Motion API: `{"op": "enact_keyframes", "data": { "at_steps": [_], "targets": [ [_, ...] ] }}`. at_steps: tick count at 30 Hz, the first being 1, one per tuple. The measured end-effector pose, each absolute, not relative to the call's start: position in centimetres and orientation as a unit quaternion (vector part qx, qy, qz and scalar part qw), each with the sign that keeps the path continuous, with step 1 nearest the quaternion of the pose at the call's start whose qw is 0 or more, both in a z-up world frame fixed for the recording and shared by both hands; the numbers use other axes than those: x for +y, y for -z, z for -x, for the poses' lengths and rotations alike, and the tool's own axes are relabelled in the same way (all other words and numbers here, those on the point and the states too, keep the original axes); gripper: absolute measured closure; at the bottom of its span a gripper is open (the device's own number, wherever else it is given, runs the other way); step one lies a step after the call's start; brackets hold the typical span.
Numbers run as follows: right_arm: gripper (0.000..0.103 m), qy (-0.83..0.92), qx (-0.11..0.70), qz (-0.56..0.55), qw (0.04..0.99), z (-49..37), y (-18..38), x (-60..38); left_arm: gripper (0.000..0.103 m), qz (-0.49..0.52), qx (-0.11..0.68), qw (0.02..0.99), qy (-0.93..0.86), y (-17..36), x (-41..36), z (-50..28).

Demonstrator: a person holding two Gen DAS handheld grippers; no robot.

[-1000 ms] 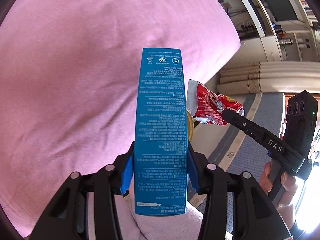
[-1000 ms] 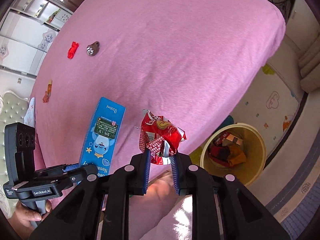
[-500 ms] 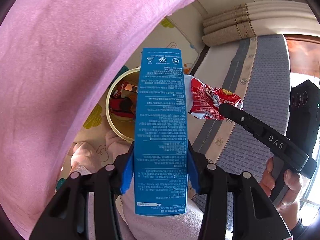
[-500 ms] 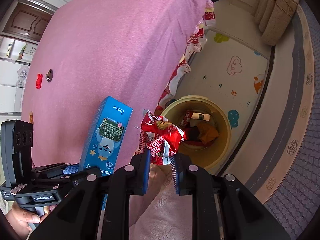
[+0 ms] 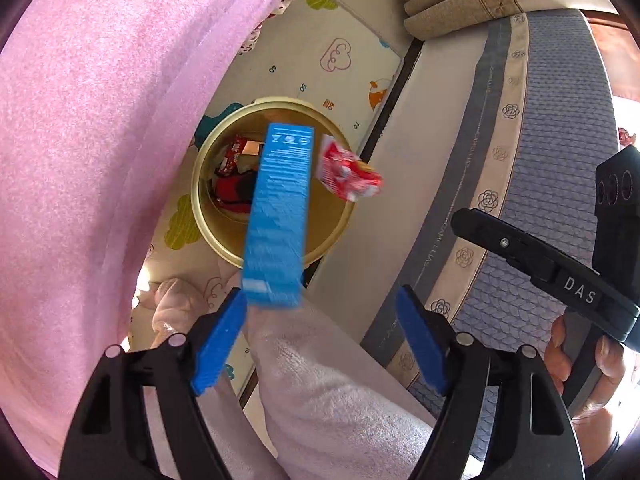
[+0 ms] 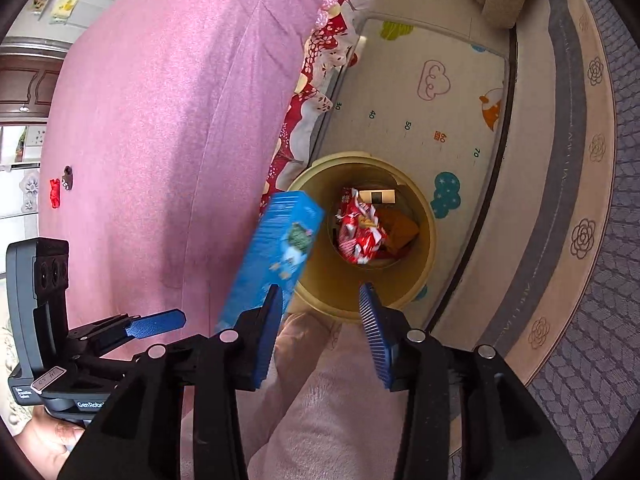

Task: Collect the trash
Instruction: 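Open the left tool over the bin while the right tool releases the wrapper, then move both open tools back over the bed toward the socks and cloth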

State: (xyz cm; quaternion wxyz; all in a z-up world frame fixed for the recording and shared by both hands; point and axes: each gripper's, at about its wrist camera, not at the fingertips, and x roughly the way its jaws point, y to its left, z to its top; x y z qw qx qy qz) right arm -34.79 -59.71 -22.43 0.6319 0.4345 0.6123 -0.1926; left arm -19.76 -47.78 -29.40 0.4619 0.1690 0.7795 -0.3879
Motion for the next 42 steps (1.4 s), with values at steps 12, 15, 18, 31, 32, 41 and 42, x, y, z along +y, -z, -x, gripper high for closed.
{"op": "enact_keyframes", "data": {
  "at_steps": [12, 15, 18, 31, 32, 41, 42],
  "targets": [
    [0.063, 0.190, 0.614, -0.434, 0.632, 34.5, 22.3, -59.8, 0.027, -0.177, 0.780, 0.465, 0.379, 30.1, -48.0, 19.9],
    [0.063, 0.187, 0.614, -0.430, 0.635, 34.1, 21.9, -59.5, 0.027, -0.173, 0.779, 0.469, 0.380, 29.7, -48.0, 19.7],
    [0.063, 0.183, 0.615, -0.424, 0.639, 33.3, 21.3, -59.2, 0.027, -0.165, 0.777, 0.474, 0.381, 29.2, -47.7, 19.3],
    [0.063, 0.114, 0.633, -0.354, 0.679, 23.1, 18.1, -53.9, 0.026, -0.078, 0.768, 0.537, 0.338, 25.9, -39.9, 13.2],
    [0.063, 0.103, 0.635, -0.346, 0.683, 21.8, 17.8, -52.9, 0.026, -0.068, 0.767, 0.545, 0.332, 25.5, -38.8, 12.5],
    [0.063, 0.019, 0.641, -0.279, 0.714, 11.1, 15.4, -42.7, 0.025, 0.016, 0.742, 0.620, 0.255, 22.0, -26.1, 5.1],
    [0.063, 0.012, 0.638, -0.275, 0.719, 9.9, 15.1, -41.7, 0.025, 0.017, 0.735, 0.632, 0.244, 21.5, -24.7, 4.1]
  ]
}}
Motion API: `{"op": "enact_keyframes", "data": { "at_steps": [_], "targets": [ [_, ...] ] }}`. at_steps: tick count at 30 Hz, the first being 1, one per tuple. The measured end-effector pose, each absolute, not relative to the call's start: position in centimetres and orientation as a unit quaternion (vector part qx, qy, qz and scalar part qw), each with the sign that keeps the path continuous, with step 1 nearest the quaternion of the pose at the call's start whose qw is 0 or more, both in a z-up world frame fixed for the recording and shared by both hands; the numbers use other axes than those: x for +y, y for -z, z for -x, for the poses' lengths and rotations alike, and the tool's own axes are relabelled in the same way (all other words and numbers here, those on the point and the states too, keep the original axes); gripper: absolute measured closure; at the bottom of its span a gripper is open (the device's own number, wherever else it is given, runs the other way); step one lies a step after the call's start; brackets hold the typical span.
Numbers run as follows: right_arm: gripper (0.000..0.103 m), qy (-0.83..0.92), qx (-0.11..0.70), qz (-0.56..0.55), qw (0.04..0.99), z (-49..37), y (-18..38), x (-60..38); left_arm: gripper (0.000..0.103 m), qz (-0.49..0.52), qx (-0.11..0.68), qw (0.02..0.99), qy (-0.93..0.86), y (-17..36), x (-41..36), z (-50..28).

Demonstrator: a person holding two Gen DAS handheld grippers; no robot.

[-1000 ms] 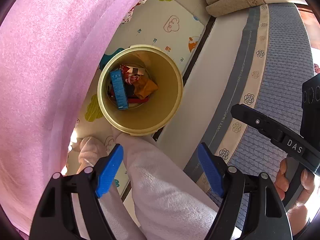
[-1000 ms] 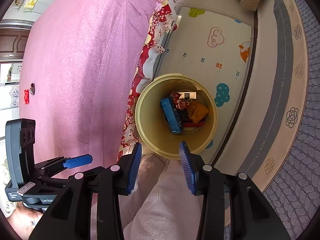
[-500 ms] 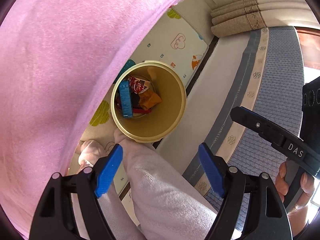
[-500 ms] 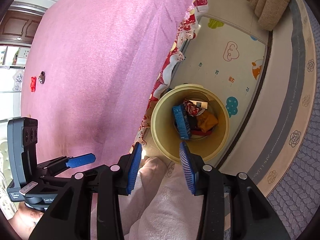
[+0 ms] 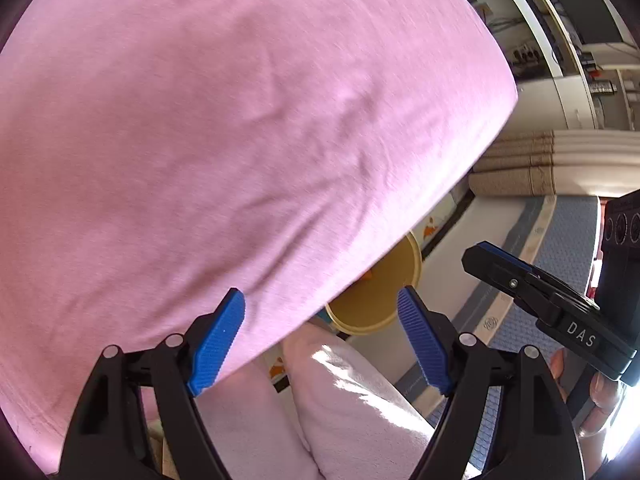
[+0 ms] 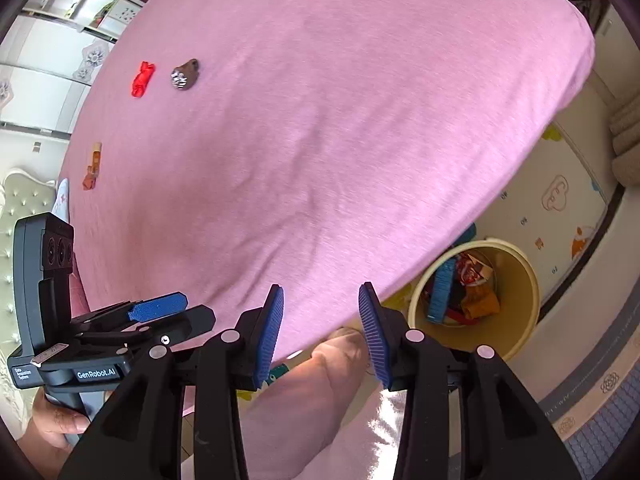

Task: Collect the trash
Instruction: 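Move both open tools back over the bed toward the socks and cloth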

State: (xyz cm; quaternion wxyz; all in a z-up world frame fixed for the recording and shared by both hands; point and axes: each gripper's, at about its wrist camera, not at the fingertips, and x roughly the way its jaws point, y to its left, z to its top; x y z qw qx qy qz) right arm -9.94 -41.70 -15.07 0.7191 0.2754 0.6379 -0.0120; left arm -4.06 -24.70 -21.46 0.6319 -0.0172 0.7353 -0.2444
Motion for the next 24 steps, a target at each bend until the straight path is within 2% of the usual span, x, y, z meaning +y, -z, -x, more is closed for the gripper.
{"op": "enact_keyframes", "data": {
  "at_steps": [4, 6, 8, 9, 15, 24],
  "targets": [
    [0.063, -0.011, 0.624, -0.250, 0.740, 5.3, 13.6, -37.9, 0.020, 0.024, 0.702, 0.681, 0.206, 19.3, -19.4, -0.3],
    [0.057, -0.015, 0.615, -0.238, 0.752, 2.9, 12.8, -36.3, 0.018, 0.041, 0.690, 0.697, 0.193, 18.4, -17.2, -2.5],
    [0.043, -0.022, 0.603, -0.232, 0.763, 0.5, 12.0, -34.9, 0.014, 0.059, 0.678, 0.710, 0.180, 17.5, -15.3, -4.9],
    [0.041, -0.026, 0.598, -0.229, 0.767, -0.7, 11.6, -34.3, 0.012, 0.066, 0.673, 0.716, 0.173, 17.1, -14.5, -5.9],
    [0.035, -0.054, 0.588, -0.193, 0.784, -8.6, 11.2, -30.8, 0.008, 0.091, 0.647, 0.744, 0.142, 15.2, -11.3, -12.0],
    [0.034, -0.075, 0.602, -0.162, 0.778, -19.5, 14.2, -28.9, 0.007, 0.088, 0.641, 0.756, 0.104, 16.9, -10.2, -21.2]
  ]
}}
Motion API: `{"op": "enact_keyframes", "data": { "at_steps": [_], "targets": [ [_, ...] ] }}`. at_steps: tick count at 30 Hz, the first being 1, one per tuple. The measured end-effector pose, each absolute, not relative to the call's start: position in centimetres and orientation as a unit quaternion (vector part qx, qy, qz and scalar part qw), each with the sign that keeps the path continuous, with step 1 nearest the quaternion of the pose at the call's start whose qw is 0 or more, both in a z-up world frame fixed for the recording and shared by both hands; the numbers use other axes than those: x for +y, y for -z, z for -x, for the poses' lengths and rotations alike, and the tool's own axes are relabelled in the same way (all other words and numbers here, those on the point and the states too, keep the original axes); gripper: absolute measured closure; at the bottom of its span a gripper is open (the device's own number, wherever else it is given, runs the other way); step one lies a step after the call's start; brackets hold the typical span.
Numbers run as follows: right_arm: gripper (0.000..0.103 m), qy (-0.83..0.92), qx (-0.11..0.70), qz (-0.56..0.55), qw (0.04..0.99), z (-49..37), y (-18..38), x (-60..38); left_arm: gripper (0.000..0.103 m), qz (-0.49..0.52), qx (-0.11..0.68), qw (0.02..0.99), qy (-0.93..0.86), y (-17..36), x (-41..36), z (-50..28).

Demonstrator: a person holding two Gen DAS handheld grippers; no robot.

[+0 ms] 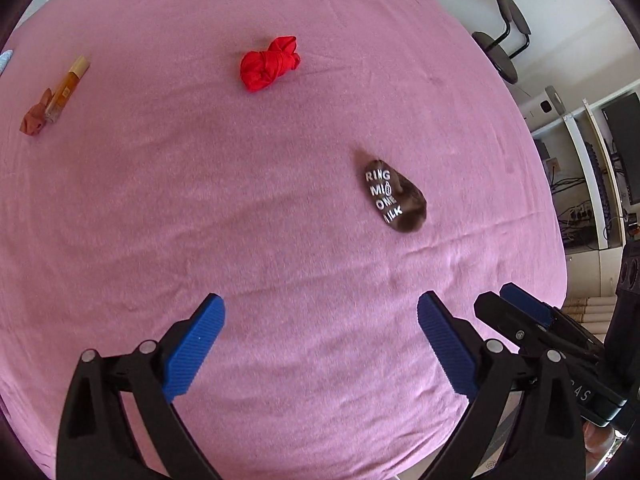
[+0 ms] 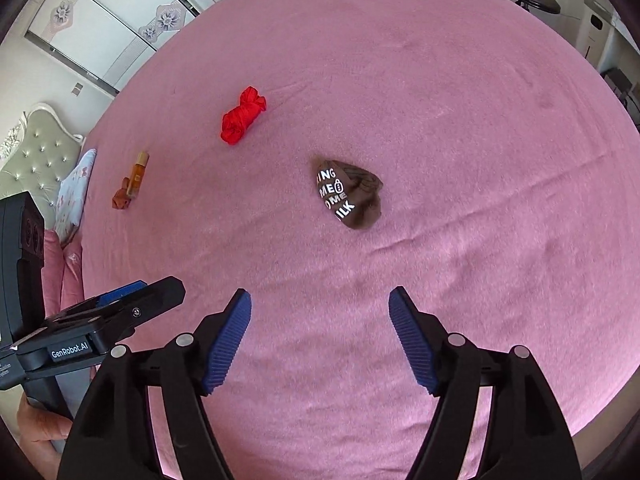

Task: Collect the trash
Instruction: 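Move both open tools back over the bed toward the socks and cloth, then grasp the brown printed sock with the right tool while the left tool grasps the red cloth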

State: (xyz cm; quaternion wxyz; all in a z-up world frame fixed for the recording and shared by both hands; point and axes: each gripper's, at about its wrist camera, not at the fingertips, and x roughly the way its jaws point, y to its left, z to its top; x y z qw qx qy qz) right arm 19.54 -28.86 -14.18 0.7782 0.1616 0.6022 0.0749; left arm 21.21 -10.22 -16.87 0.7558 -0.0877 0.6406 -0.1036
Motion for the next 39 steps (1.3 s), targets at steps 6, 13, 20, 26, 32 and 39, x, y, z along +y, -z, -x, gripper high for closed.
{"op": "enact_keyframes", "data": {
  "at_steps": [6, 13, 20, 26, 32, 39],
  "targets": [
    [0.034, -0.075, 0.617, -0.145, 0.770, -24.9, 17.8, -28.6, 0.007, 0.084, 0.646, 0.753, 0.096, 19.8, -10.4, -26.9],
    [0.034, -0.048, 0.637, -0.147, 0.756, -28.7, 23.4, -28.9, 0.007, 0.080, 0.658, 0.744, 0.088, 23.9, -10.4, -31.8],
    [0.093, -0.038, 0.637, -0.113, 0.762, -29.8, 25.8, -27.4, 0.007, 0.075, 0.668, 0.735, 0.084, 26.3, -10.0, -35.0],
    [0.093, -0.065, 0.597, -0.114, 0.791, -30.9, 23.9, -26.4, 0.007, 0.070, 0.663, 0.742, 0.074, 26.8, -9.5, -37.7],
    [0.093, -0.093, 0.577, -0.157, 0.796, -33.5, 23.0, -25.7, 0.007, 0.059, 0.647, 0.758, 0.067, 27.3, -9.4, -42.8],
    [0.093, -0.094, 0.573, -0.187, 0.792, -34.3, 23.5, -25.6, 0.021, 0.007, 0.658, 0.752, 0.038, 29.2, -10.5, -47.2]
  ]
}}
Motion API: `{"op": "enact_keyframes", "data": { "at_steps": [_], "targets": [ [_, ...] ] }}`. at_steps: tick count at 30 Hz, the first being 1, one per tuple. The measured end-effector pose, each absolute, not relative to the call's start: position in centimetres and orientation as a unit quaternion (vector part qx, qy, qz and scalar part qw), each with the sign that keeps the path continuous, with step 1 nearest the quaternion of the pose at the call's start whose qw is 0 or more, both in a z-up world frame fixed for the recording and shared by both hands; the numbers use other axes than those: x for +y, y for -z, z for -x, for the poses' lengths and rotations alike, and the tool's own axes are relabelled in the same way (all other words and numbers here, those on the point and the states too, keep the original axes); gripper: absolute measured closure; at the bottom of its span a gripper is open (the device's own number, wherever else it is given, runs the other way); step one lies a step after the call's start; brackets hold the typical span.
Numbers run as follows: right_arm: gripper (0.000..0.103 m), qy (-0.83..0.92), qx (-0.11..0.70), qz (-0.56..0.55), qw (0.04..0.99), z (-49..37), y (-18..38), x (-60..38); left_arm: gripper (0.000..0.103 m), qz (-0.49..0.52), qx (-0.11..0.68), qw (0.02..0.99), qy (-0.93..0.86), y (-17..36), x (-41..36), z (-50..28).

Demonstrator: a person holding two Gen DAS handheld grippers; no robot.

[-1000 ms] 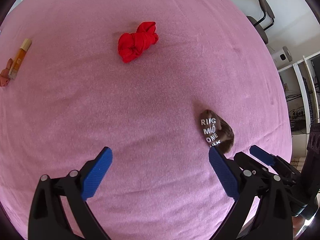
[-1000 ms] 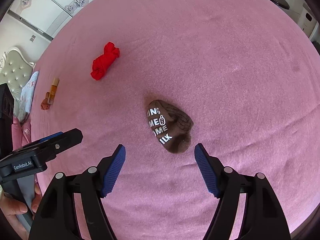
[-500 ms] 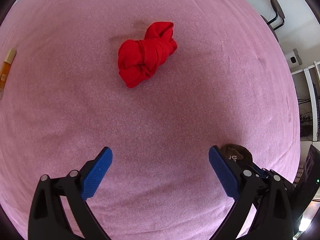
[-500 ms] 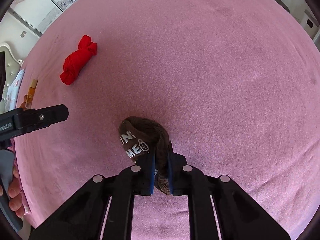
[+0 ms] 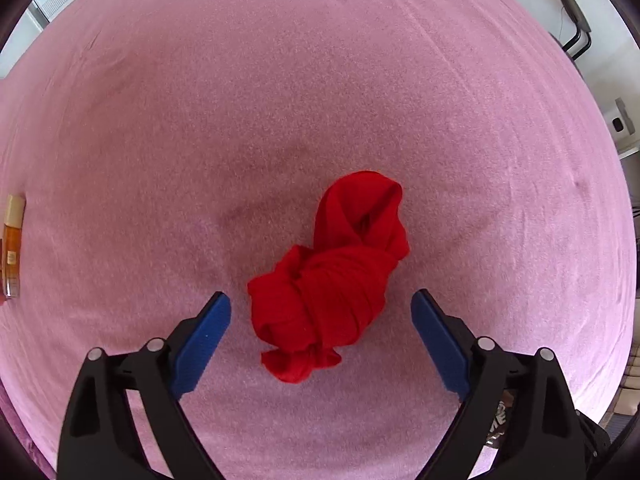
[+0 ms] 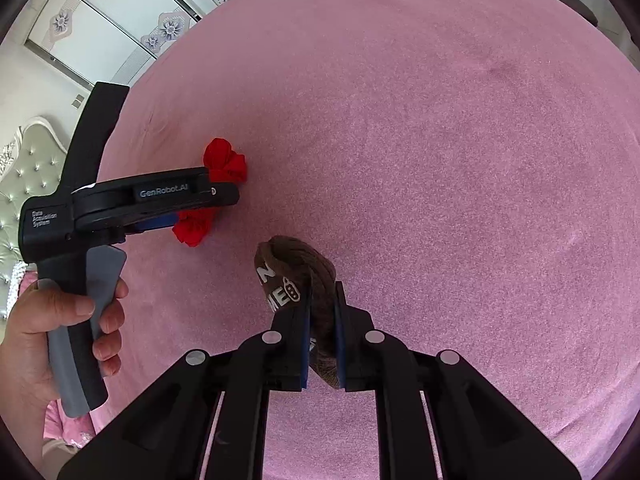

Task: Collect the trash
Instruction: 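Grasp the brown printed sock with the right tool while the left tool grasps the red cloth, then carry the red cloth and brown sock with both tools over the yellow bin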

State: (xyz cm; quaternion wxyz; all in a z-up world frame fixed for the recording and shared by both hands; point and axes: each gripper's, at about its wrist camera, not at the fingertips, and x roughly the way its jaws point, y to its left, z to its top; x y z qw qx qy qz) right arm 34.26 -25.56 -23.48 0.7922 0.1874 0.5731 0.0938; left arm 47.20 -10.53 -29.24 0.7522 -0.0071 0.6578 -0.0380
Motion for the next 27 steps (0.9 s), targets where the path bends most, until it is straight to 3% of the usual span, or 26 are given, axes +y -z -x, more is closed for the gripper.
{"op": "enact_keyframes", "data": {
  "at_steps": [3, 6, 17, 27],
  "targets": [
    [0.093, -0.094, 0.575, -0.195, 0.789, -34.2, 23.6, -26.1, 0.048, -0.002, 0.668, 0.743, 0.033, 29.9, -10.6, -47.6],
    [0.093, -0.092, 0.578, -0.197, 0.787, -33.5, 23.6, -26.7, 0.057, 0.000, 0.662, 0.748, 0.040, 29.4, -10.5, -47.2],
    [0.093, -0.084, 0.590, -0.210, 0.775, -27.8, 20.8, -29.1, 0.057, 0.025, 0.659, 0.745, 0.099, 25.8, -10.3, -36.3],
    [0.093, -0.097, 0.610, -0.178, 0.766, -17.4, 16.0, -28.5, 0.057, 0.045, 0.675, 0.727, 0.115, 21.5, -9.6, -23.5]
  ]
}}
